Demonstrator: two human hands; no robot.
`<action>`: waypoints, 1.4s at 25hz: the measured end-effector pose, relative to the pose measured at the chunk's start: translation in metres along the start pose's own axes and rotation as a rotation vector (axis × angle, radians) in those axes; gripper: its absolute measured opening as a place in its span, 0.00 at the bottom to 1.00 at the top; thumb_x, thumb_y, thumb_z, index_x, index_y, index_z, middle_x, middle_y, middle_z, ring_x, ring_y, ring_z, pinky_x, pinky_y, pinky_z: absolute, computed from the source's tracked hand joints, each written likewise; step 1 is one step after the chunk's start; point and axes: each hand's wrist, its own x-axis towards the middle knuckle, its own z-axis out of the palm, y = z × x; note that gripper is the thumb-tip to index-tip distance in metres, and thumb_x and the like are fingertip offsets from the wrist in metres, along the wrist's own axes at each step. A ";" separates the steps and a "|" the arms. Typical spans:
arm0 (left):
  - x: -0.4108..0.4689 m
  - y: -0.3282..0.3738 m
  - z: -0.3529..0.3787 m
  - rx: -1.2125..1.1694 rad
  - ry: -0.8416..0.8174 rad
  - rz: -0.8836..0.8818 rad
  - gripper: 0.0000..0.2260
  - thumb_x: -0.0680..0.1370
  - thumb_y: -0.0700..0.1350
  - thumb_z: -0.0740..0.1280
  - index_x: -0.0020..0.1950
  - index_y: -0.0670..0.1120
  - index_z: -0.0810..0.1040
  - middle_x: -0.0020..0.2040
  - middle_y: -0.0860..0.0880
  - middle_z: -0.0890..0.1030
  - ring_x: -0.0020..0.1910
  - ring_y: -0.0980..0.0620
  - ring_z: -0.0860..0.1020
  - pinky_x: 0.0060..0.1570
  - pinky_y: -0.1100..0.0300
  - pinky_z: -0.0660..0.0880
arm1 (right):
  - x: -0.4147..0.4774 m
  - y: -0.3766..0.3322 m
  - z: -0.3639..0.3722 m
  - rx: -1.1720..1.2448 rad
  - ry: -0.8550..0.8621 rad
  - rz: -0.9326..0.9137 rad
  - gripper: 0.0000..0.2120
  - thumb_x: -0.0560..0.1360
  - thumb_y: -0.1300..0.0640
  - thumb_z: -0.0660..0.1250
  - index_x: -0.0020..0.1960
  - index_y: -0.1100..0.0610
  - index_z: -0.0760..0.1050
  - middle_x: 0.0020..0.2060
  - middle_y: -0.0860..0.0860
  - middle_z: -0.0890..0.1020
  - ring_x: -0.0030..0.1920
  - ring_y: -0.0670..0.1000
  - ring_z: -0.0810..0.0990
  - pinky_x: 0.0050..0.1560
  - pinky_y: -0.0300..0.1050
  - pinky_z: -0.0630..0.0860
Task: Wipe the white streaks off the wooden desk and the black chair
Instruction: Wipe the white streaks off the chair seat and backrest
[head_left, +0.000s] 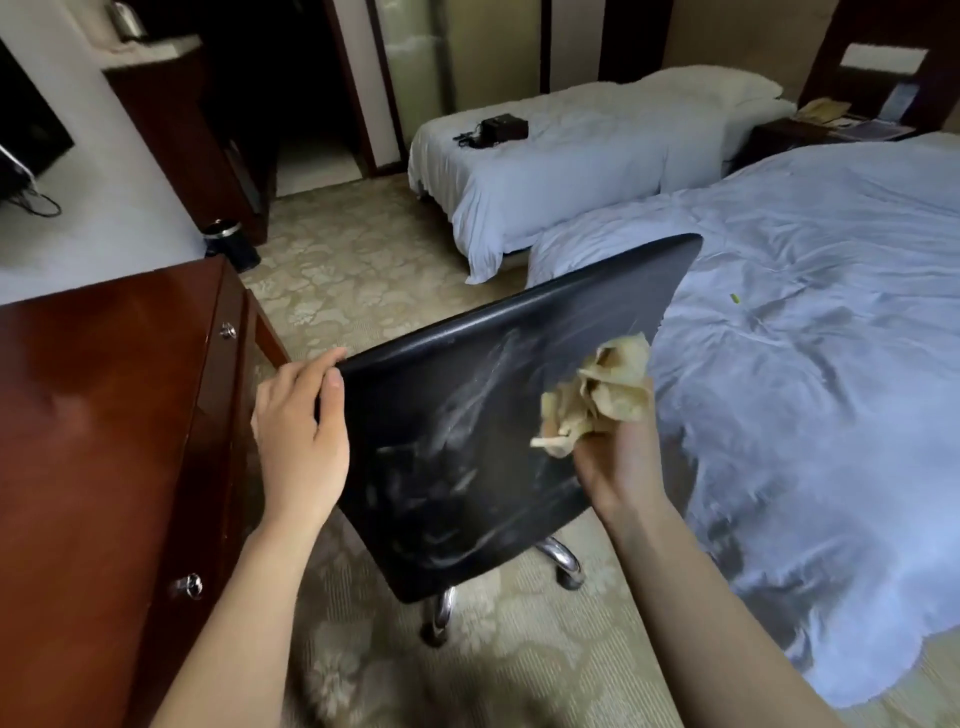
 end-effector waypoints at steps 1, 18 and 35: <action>0.000 -0.005 -0.001 -0.011 -0.001 0.030 0.17 0.82 0.49 0.52 0.66 0.50 0.75 0.57 0.52 0.75 0.59 0.52 0.66 0.61 0.55 0.62 | 0.012 0.002 0.010 -0.078 0.095 -0.110 0.09 0.75 0.63 0.62 0.56 0.56 0.70 0.43 0.56 0.76 0.39 0.54 0.75 0.41 0.50 0.74; 0.009 -0.008 0.029 -0.358 0.488 0.145 0.15 0.77 0.47 0.51 0.46 0.54 0.78 0.39 0.64 0.77 0.46 0.57 0.68 0.58 0.37 0.66 | 0.068 0.095 0.004 -1.343 -0.339 -1.530 0.13 0.68 0.49 0.66 0.51 0.49 0.72 0.48 0.48 0.69 0.48 0.53 0.69 0.53 0.43 0.61; 0.035 -0.061 0.021 -0.480 0.212 0.477 0.16 0.73 0.47 0.55 0.50 0.59 0.81 0.55 0.55 0.81 0.61 0.54 0.75 0.67 0.51 0.67 | 0.089 0.120 0.010 -0.990 -0.123 -1.574 0.30 0.74 0.51 0.57 0.74 0.56 0.59 0.74 0.54 0.62 0.74 0.55 0.56 0.73 0.53 0.54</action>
